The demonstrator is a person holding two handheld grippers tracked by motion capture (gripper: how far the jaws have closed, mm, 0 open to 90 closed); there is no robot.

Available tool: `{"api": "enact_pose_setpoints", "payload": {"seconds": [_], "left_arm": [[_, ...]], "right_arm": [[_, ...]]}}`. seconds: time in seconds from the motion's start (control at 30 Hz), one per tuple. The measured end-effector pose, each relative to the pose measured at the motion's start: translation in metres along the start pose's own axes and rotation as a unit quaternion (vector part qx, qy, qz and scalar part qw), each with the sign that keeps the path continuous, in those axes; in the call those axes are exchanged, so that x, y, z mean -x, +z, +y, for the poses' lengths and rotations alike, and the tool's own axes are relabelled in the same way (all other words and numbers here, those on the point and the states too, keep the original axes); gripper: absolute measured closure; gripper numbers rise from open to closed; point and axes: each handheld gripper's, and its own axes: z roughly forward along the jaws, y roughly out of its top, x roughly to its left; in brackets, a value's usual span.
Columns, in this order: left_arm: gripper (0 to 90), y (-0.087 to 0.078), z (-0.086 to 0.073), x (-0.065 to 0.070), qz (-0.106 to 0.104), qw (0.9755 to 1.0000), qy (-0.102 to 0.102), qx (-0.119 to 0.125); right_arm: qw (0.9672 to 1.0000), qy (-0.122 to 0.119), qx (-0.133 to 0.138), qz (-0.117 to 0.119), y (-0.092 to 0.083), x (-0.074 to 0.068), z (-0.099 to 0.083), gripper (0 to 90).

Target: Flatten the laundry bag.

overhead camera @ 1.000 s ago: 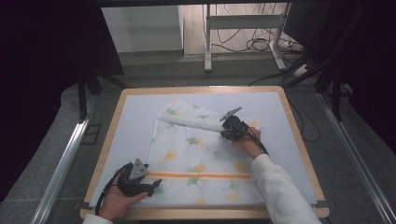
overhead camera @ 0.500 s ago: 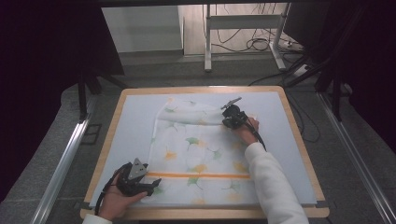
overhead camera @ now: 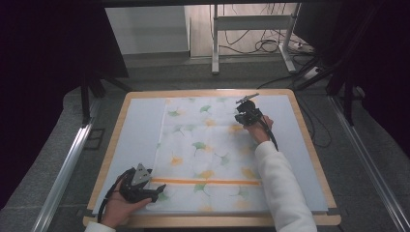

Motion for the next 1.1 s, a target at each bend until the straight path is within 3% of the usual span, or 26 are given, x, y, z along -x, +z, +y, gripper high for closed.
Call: {"api": "enact_pose_setpoints", "payload": {"seconds": [0.13, 0.23, 0.3, 0.37, 0.53, 0.57, 0.67, 0.73, 1.1], "left_arm": [[25.2, -0.001, 0.0, 0.0, 0.0, 1.0, 0.001, 0.001], [25.2, -0.001, 0.001, 0.001, -0.002, 1.0, 0.0, 0.005], [25.2, -0.001, 0.002, 0.001, -0.003, 1.0, 0.0, 0.005], [25.1, -0.001, 0.003, 0.002, -0.004, 1.0, -0.001, 0.008], [25.6, -0.002, 0.005, 0.003, -0.011, 0.9999, -0.003, 0.013], [25.6, -0.002, 0.006, 0.002, -0.01, 0.9998, -0.006, 0.019], [25.3, -0.001, 0.007, 0.002, -0.005, 0.9996, -0.013, 0.025], [24.5, -0.001, 0.009, 0.0, 0.002, 0.999, -0.023, 0.037], [25.4, 0.0, 0.024, 0.007, -0.008, 0.9975, -0.031, 0.063]], "right_arm": [[0.9999, -0.001, 0.002, 0.015, -0.011, -0.003, -0.006, 89.3], [0.9991, -0.011, 0.0, 0.042, -0.035, -0.011, -0.019, 89.3], [0.9988, -0.016, -0.003, 0.045, -0.042, -0.014, -0.023, 89.3], [0.998, -0.027, 0.0, 0.057, -0.062, -0.023, -0.037, 89.3], [0.9971, -0.033, 0.007, 0.067, -0.086, -0.035, -0.058, 89.3], [0.9968, -0.034, 0.01, 0.072, -0.096, -0.04, -0.069, 89.3], [0.9963, -0.032, 0.014, 0.079, -0.103, -0.043, -0.08, 89.3], [0.9952, -0.03, 0.019, 0.091, -0.114, -0.048, -0.098, 89.3], [0.9925, -0.024, 0.029, 0.117, -0.141, -0.061, -0.144, 89.3]]}}
